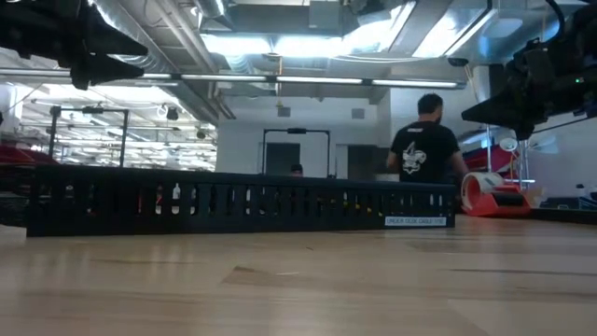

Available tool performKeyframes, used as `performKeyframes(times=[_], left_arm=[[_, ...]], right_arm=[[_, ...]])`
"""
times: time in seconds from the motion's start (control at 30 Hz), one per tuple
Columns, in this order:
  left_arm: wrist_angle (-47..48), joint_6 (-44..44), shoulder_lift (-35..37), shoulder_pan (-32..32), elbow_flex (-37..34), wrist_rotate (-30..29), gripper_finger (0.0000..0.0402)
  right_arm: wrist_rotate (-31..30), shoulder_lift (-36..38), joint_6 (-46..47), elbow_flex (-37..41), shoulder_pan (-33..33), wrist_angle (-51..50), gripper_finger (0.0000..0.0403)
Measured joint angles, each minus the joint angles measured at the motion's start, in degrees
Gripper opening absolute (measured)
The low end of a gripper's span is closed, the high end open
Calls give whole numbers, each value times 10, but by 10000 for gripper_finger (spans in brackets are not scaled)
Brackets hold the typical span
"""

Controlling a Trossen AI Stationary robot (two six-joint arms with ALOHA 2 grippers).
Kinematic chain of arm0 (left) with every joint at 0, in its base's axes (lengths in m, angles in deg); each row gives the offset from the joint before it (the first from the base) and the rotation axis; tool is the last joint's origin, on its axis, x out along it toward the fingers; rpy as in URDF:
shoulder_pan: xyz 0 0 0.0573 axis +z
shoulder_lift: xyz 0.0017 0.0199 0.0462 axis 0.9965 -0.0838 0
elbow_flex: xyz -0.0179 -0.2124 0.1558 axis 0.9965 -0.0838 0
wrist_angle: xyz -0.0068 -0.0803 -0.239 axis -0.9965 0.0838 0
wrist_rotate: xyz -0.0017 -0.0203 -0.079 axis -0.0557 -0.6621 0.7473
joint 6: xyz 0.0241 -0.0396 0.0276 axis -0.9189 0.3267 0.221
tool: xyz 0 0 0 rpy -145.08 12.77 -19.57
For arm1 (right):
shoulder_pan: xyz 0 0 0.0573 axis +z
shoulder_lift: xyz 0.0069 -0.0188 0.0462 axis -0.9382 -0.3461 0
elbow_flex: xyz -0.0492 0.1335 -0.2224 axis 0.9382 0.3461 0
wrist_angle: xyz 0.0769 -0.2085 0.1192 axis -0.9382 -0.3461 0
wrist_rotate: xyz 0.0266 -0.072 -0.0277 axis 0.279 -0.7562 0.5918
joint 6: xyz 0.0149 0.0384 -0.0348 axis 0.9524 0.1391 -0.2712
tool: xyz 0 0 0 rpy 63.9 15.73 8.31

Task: Ziptie cables
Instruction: Return to Home Position

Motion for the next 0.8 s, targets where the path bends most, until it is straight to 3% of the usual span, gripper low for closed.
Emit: performKeyframes(times=[0.13,0.8], left_arm=[[18,12,0,0,0,43,295],[35,13,0,0,0,38,295]], right_arm=[[-4,0,1,0,0,0,1],[6,0,1,0,0,0,1]])
